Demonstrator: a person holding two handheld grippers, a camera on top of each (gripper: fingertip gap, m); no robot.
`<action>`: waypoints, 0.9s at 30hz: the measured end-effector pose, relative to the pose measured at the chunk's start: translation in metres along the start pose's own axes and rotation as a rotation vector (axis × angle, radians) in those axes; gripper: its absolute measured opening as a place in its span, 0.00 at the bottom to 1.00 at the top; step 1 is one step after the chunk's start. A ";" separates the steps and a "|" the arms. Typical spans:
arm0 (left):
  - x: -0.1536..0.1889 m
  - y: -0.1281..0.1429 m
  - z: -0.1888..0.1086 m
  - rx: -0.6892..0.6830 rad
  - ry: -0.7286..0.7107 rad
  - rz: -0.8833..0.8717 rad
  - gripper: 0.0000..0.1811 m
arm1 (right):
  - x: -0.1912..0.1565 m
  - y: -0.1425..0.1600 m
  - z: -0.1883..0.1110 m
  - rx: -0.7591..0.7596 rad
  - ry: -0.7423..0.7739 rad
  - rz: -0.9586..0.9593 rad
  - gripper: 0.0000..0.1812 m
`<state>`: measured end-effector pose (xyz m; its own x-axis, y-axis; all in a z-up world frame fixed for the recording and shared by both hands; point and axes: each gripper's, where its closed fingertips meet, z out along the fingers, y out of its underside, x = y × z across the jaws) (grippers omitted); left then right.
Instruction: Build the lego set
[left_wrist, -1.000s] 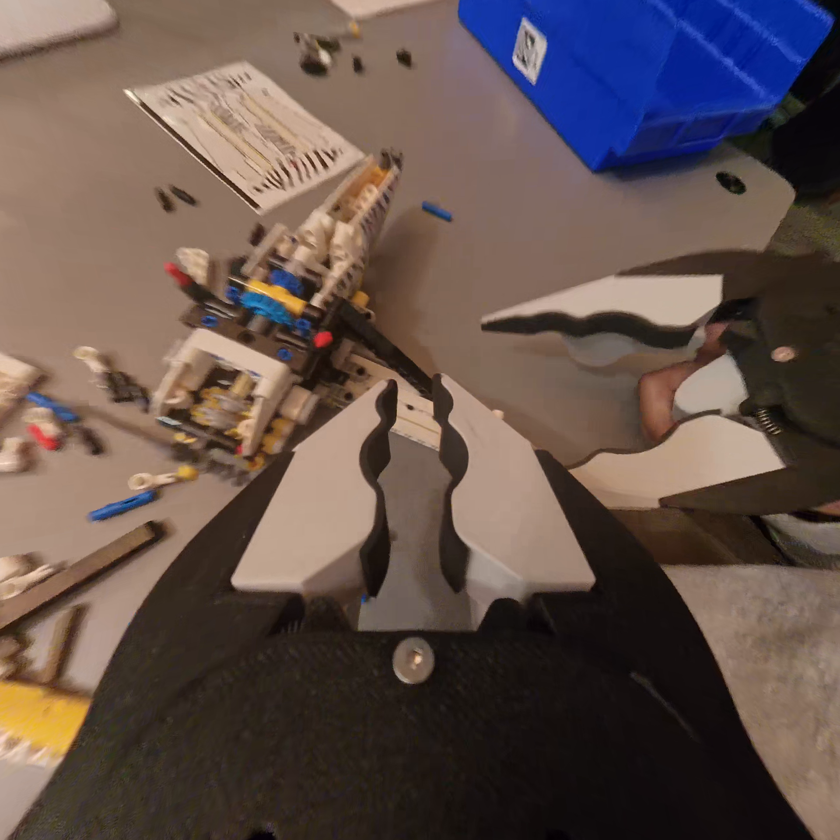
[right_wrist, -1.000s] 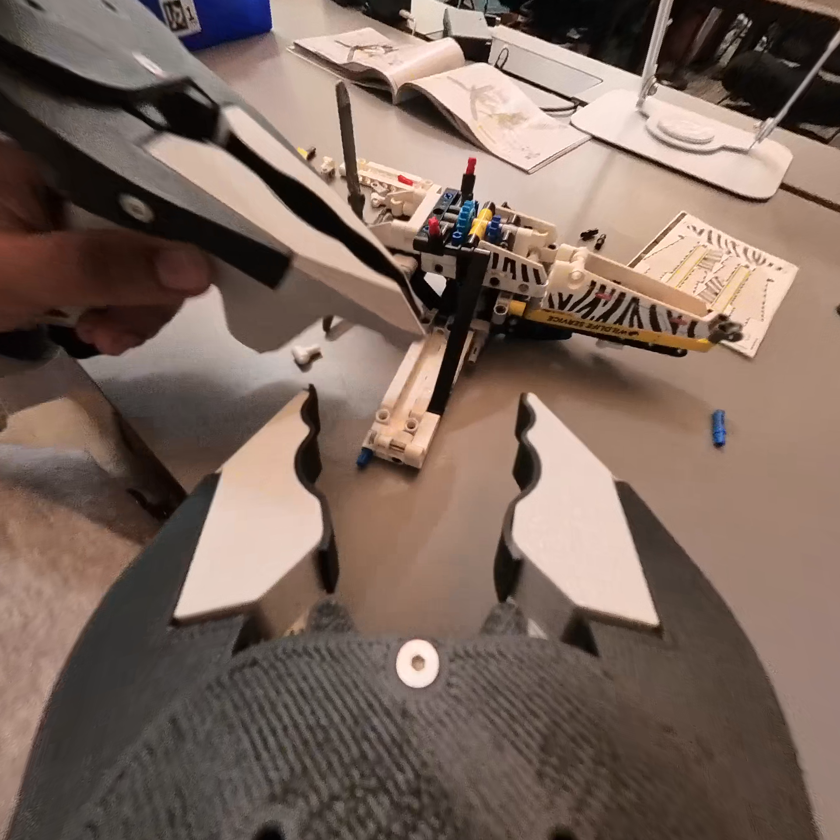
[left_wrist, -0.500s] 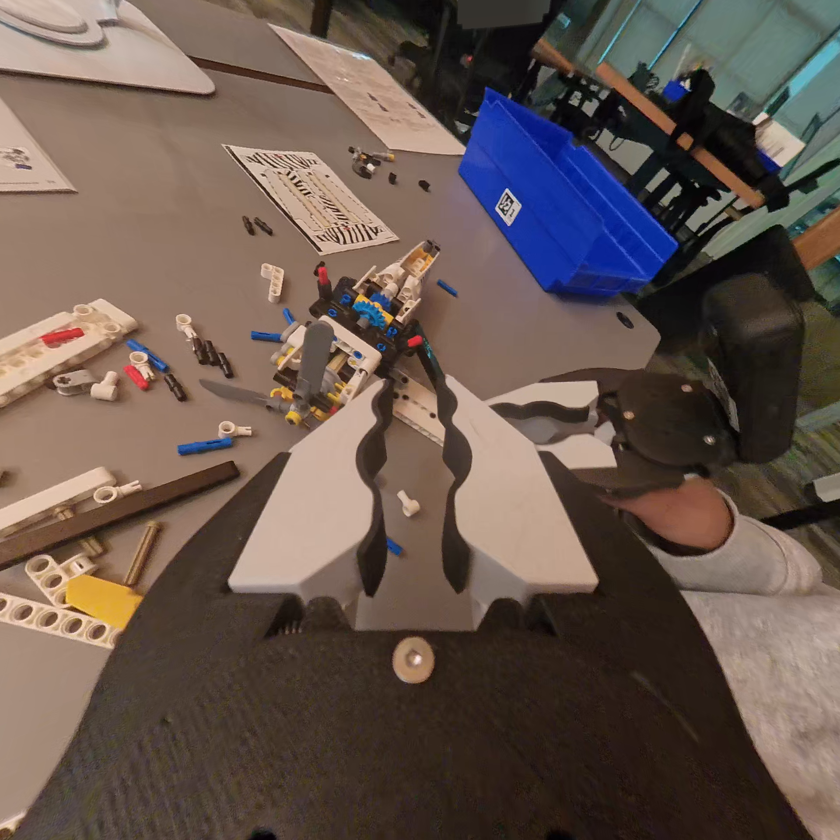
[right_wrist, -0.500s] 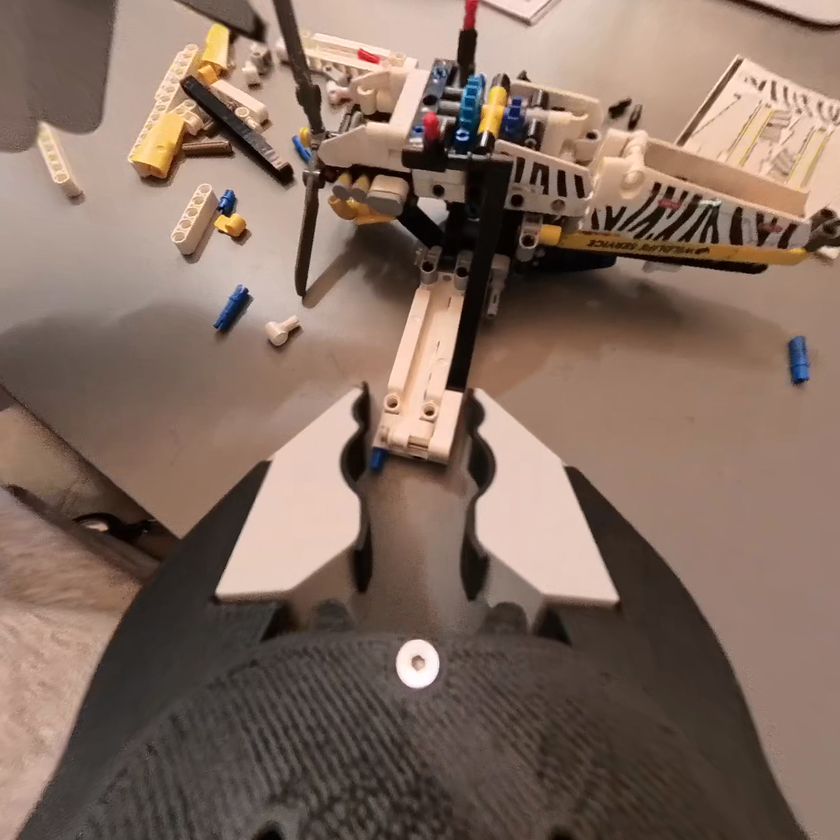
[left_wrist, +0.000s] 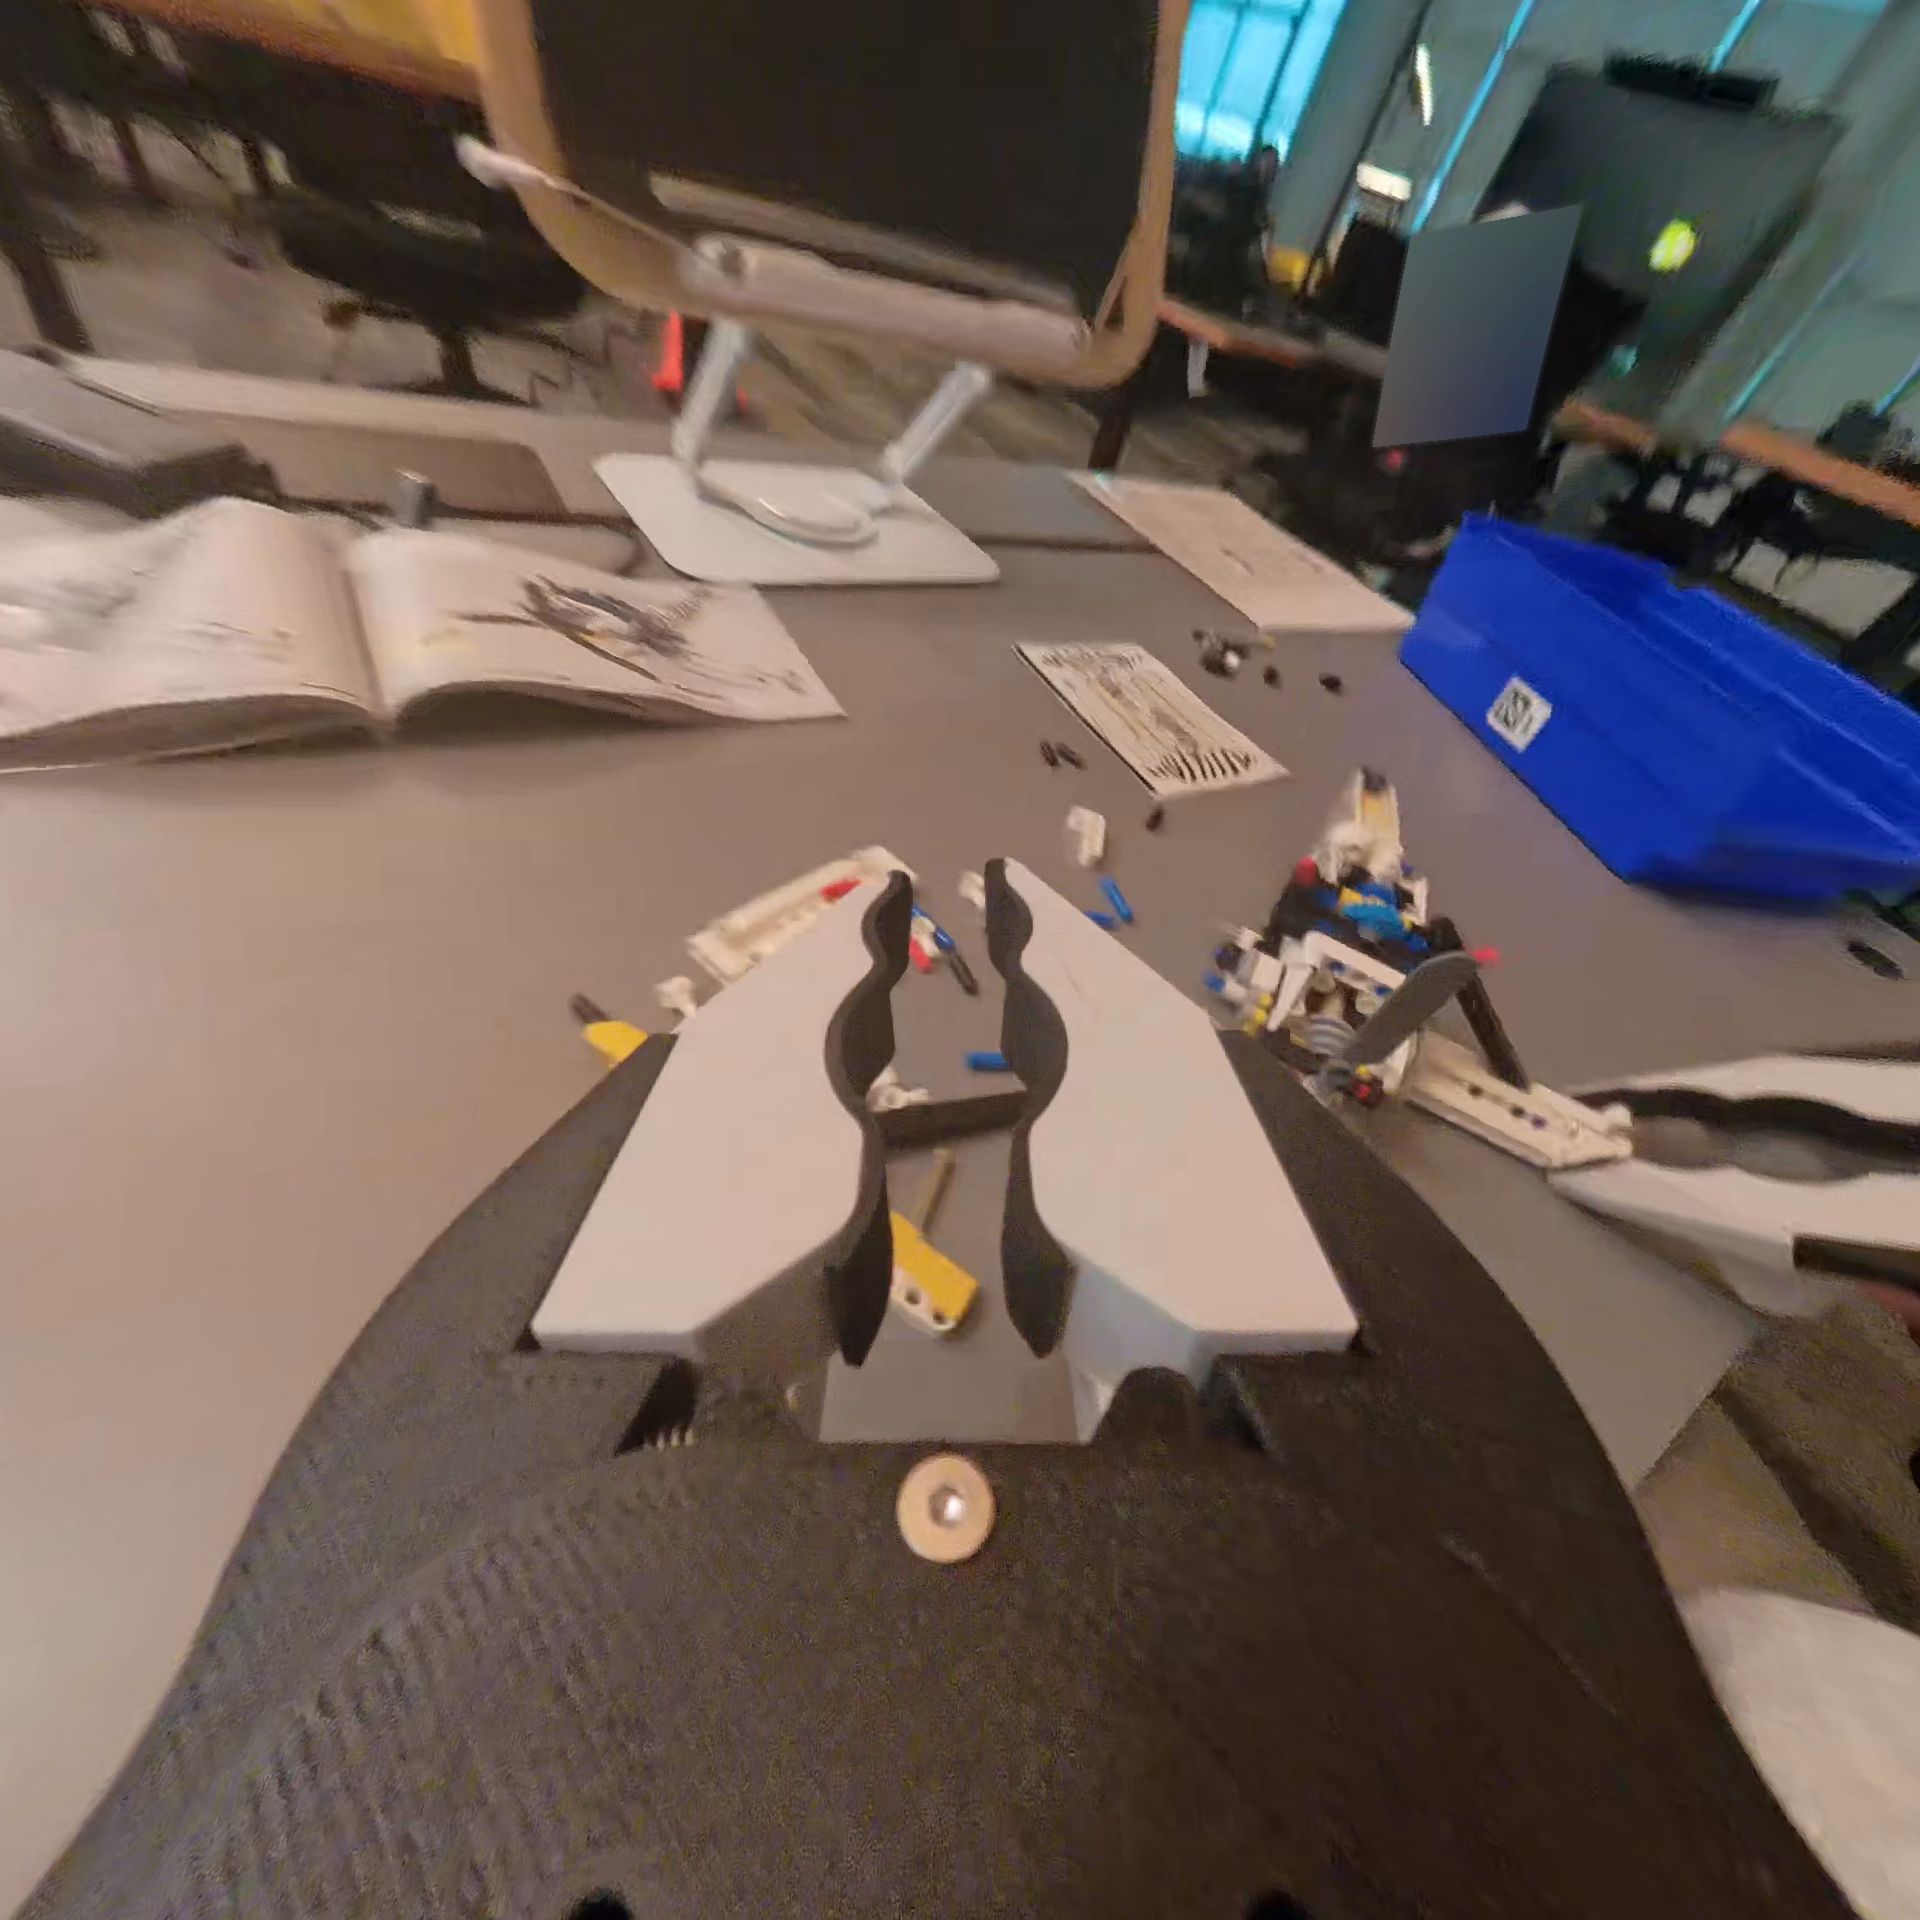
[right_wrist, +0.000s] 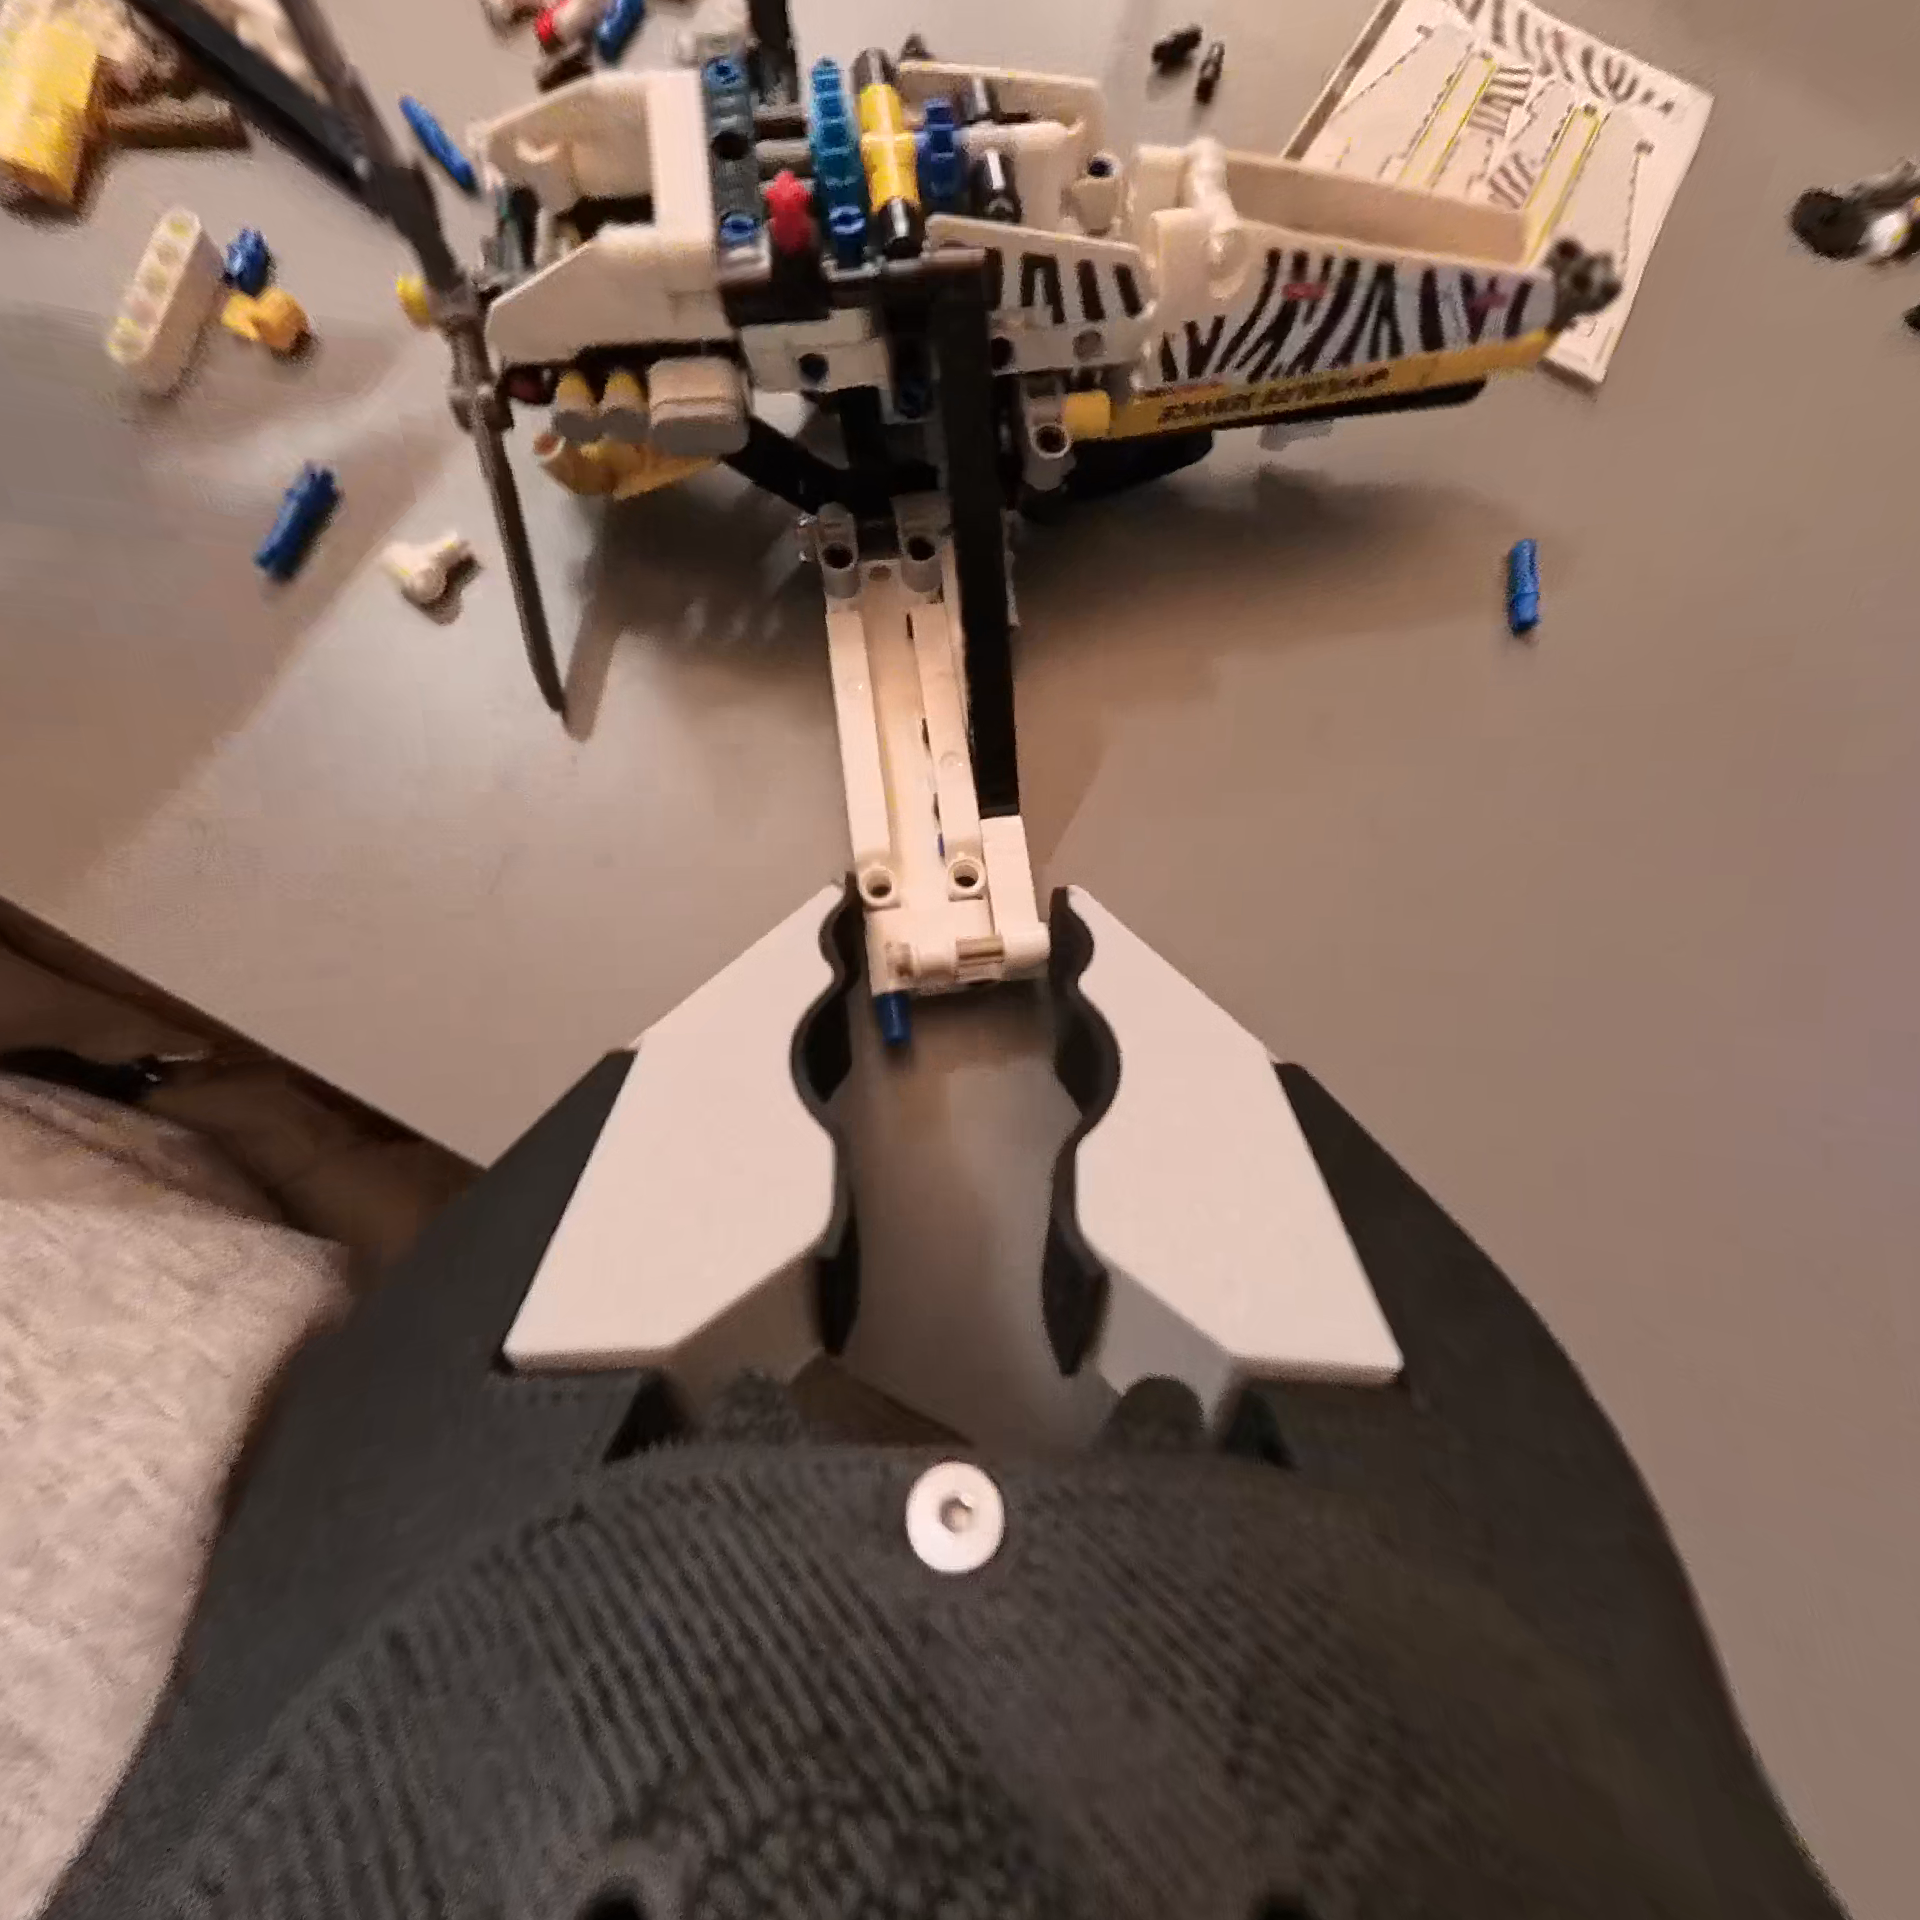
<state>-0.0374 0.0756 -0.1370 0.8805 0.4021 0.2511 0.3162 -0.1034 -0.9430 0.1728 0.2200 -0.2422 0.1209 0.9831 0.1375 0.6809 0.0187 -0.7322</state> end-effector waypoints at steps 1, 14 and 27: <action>-0.007 -0.004 -0.006 0.022 0.005 -0.021 0.08 | -0.005 0.000 -0.002 -0.005 0.011 -0.029 0.19; -0.019 0.023 -0.005 -0.079 0.053 -0.133 0.14 | -0.023 -0.025 -0.004 0.065 -0.006 -0.146 0.27; -0.077 0.007 0.041 -0.276 -0.099 0.013 0.32 | 0.045 -0.066 -0.011 0.308 0.155 -0.041 0.31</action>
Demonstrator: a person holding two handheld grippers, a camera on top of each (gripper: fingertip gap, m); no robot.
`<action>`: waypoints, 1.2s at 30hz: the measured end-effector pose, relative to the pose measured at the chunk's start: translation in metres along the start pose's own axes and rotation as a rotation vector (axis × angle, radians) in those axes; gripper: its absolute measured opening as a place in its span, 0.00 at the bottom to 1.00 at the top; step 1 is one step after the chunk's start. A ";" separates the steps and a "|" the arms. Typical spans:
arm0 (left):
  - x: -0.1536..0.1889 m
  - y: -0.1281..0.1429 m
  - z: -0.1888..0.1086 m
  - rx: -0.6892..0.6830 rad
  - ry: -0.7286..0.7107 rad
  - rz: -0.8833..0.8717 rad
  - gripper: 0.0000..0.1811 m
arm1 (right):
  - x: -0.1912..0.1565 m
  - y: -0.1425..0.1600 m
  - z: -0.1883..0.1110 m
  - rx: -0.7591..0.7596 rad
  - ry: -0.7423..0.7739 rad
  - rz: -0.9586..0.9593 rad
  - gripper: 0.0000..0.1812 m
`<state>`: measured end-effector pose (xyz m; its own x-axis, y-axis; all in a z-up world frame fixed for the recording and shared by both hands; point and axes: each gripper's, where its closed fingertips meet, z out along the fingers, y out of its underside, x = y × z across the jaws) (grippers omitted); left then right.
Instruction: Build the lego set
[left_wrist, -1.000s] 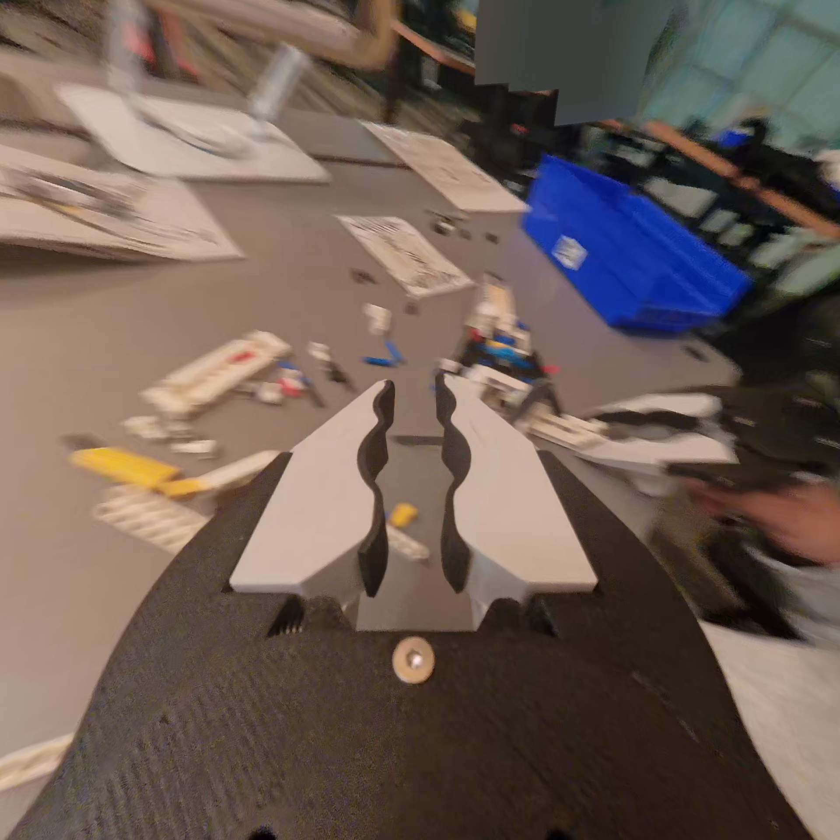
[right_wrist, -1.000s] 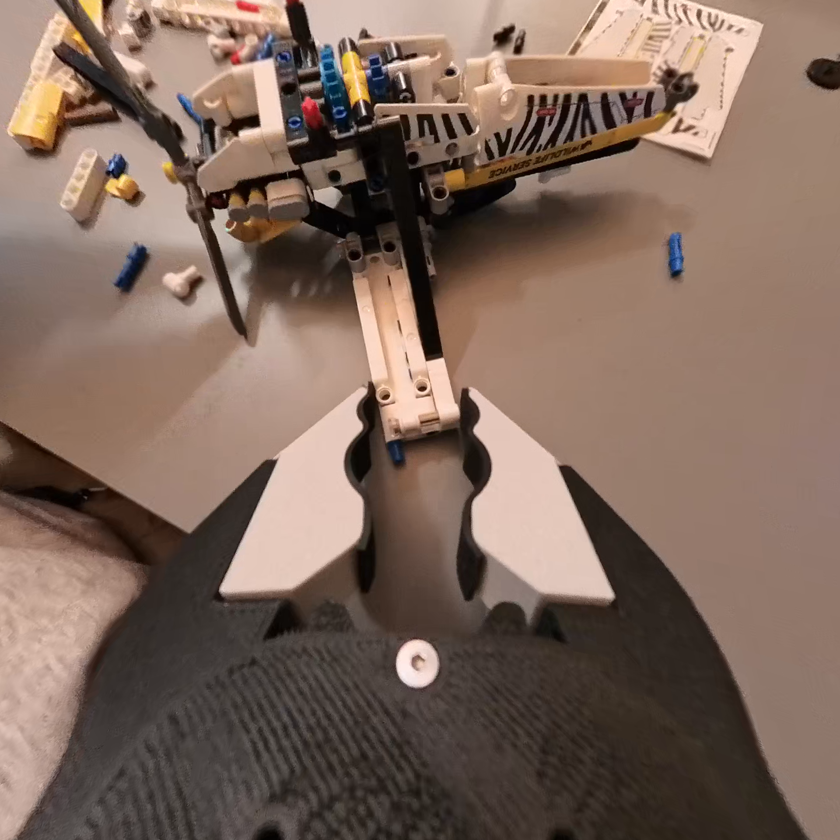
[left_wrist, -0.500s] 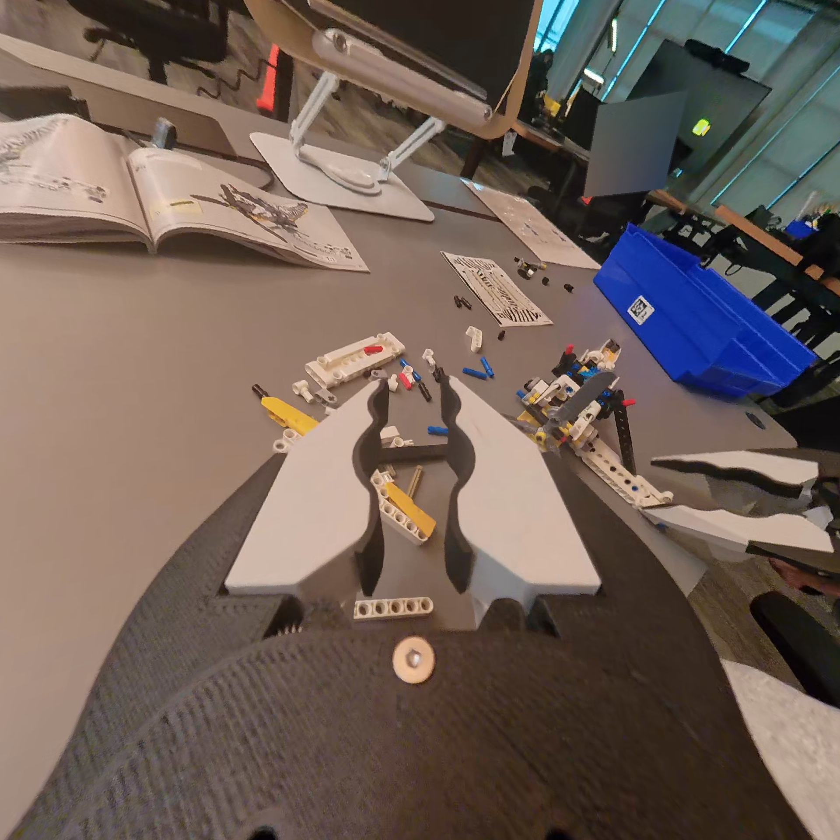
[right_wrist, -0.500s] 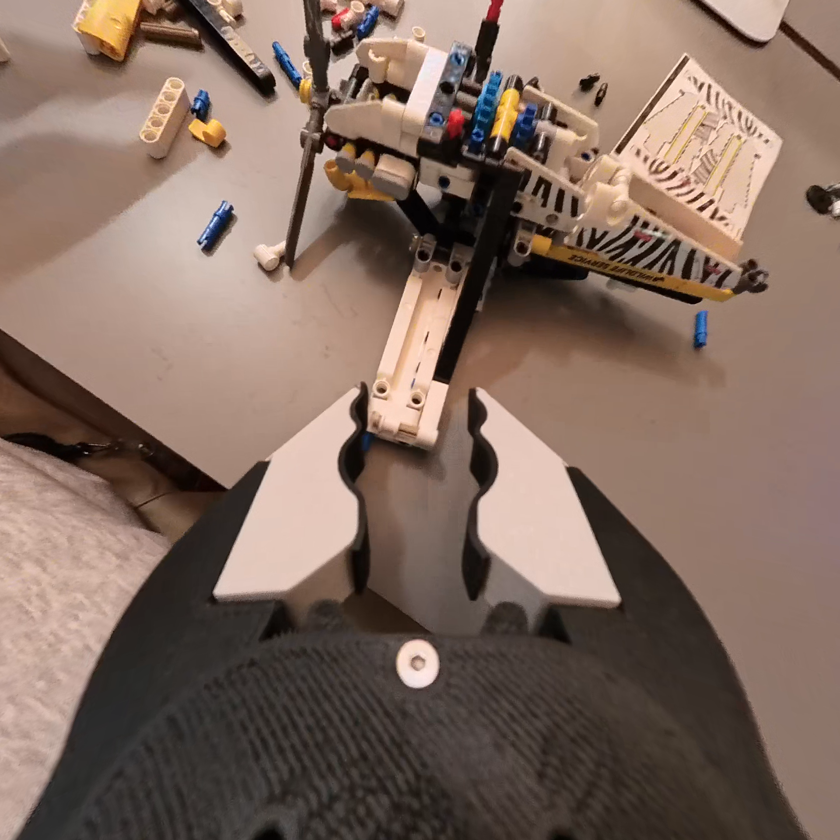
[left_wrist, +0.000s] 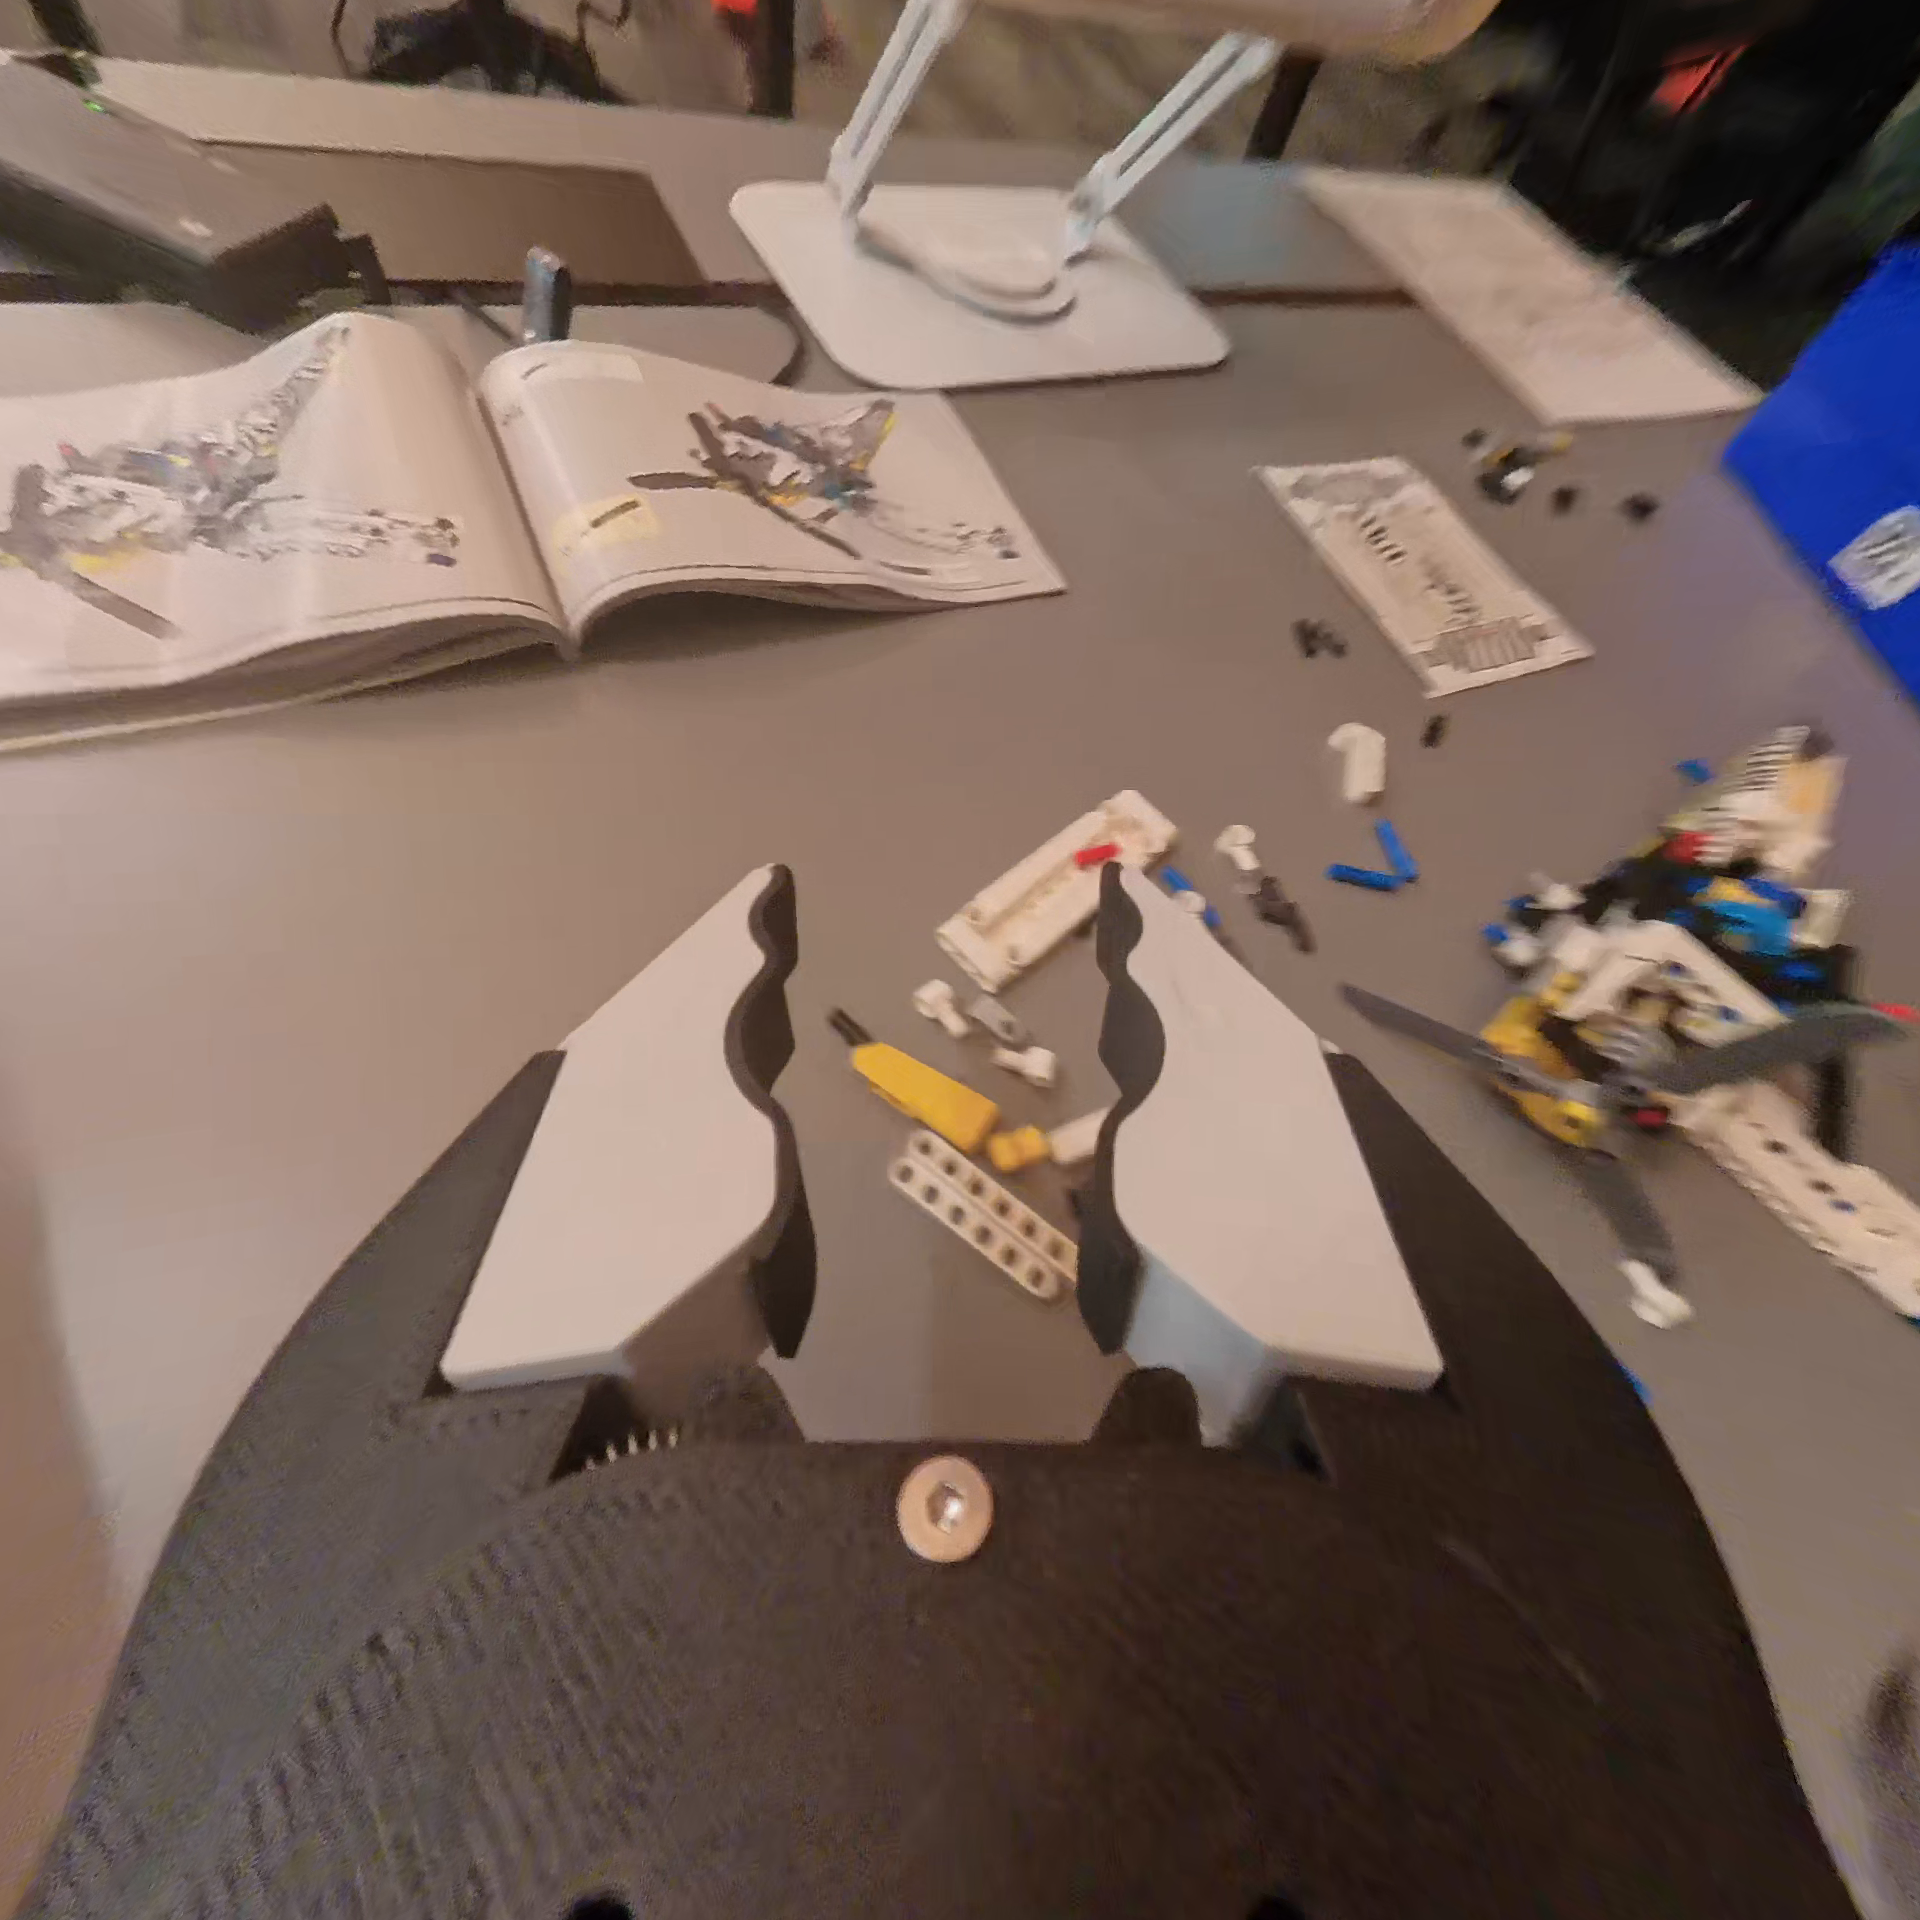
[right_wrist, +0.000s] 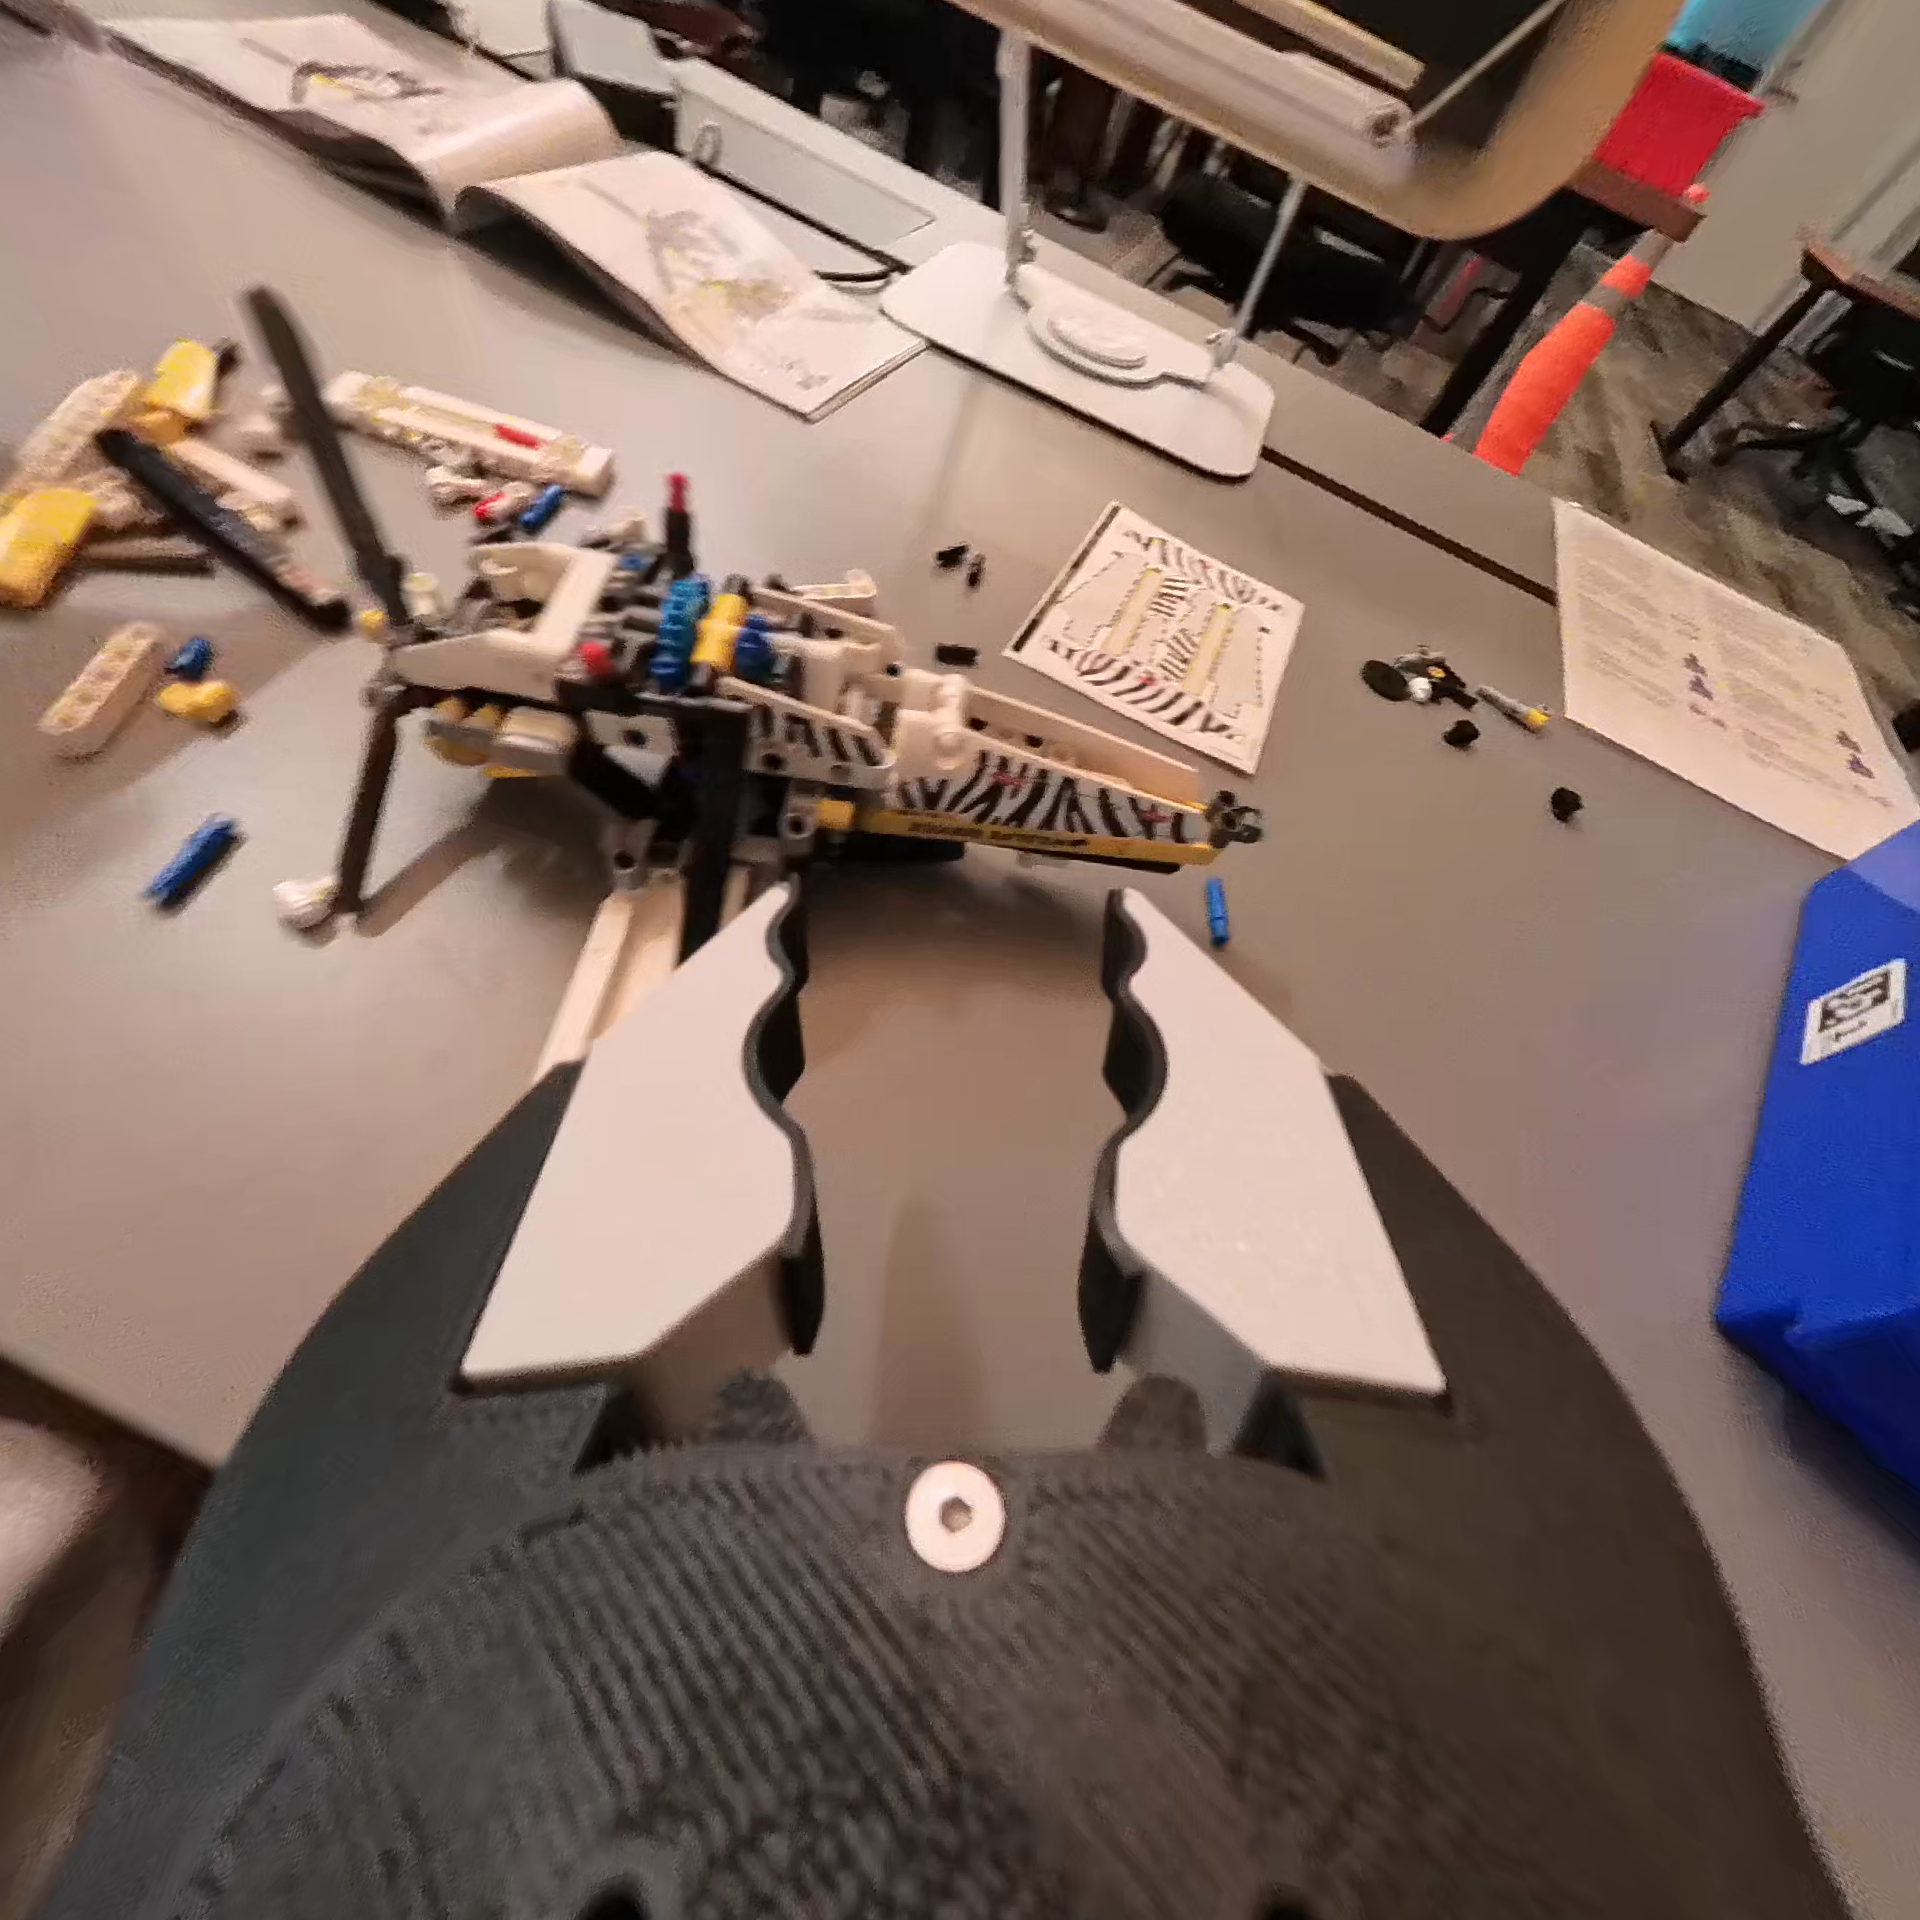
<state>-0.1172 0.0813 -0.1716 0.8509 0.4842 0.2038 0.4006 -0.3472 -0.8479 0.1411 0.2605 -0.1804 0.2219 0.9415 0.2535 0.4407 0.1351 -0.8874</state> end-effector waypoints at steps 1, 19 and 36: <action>-0.009 -0.003 0.009 -0.027 -0.025 0.029 0.34 | 0.009 0.001 0.004 0.011 0.021 0.015 0.32; -0.089 -0.042 0.173 -0.203 -0.019 0.153 0.56 | 0.063 -0.009 0.010 0.202 0.180 0.154 0.29; -0.063 -0.028 0.125 -0.221 -0.043 -0.025 0.04 | 0.054 -0.001 0.027 0.096 0.185 0.037 0.21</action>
